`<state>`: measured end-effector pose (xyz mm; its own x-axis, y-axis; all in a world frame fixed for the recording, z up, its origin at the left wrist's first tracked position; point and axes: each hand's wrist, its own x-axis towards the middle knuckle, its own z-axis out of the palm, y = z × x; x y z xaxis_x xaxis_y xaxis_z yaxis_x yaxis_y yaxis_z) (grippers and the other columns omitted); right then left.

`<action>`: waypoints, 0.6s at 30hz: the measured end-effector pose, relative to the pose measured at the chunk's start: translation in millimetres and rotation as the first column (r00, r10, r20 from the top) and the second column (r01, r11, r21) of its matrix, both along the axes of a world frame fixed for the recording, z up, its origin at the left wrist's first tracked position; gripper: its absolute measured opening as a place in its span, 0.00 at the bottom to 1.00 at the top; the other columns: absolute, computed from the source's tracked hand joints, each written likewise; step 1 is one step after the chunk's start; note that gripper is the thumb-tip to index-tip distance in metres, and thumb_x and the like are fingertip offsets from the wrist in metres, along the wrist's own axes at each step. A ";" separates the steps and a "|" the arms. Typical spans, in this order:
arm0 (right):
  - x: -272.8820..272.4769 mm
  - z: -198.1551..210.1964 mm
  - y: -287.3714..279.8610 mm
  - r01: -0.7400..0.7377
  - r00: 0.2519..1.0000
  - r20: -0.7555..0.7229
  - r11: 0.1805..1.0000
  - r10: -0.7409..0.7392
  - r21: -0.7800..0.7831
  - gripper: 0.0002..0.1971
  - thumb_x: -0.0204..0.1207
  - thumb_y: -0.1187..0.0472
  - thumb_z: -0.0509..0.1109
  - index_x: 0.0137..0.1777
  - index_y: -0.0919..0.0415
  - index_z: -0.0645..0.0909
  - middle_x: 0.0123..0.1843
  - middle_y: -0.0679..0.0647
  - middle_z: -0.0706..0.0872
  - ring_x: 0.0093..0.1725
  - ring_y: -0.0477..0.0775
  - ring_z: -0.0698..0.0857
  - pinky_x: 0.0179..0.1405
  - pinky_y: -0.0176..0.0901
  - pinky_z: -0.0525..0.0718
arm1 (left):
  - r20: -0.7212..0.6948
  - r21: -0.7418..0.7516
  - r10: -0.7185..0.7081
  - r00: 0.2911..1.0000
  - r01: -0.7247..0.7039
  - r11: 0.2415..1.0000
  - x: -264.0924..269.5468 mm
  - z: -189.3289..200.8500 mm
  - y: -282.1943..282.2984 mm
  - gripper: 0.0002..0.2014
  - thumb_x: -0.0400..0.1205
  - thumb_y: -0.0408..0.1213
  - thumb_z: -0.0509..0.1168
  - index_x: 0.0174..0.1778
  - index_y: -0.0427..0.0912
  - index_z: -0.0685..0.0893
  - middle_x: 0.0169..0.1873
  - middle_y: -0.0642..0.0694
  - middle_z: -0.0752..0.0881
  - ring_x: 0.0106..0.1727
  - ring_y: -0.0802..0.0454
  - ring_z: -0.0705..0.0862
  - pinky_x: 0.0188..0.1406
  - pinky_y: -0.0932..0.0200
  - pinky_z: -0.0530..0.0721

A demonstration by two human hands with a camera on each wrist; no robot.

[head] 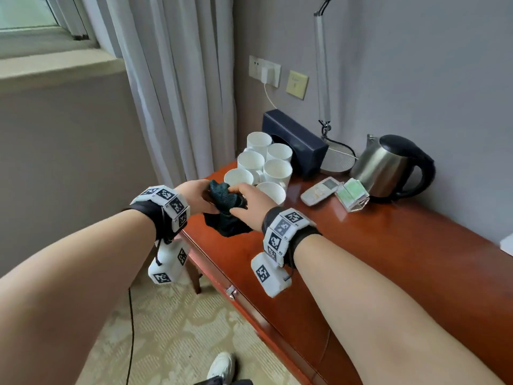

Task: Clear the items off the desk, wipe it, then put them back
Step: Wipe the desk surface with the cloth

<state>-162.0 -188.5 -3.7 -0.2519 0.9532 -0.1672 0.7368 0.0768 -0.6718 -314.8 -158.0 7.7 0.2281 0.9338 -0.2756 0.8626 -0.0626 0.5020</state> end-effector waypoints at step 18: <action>-58.0 -54.4 89.3 -0.124 0.817 0.481 0.912 0.317 -0.391 0.25 0.86 0.61 0.55 0.81 0.64 0.58 0.80 0.63 0.65 0.78 0.62 0.65 0.75 0.43 0.62 | -0.365 -0.299 -0.475 0.801 0.382 0.874 -51.8 -71.3 93.7 0.23 0.85 0.41 0.60 0.77 0.46 0.70 0.72 0.48 0.75 0.72 0.49 0.74 0.69 0.57 0.72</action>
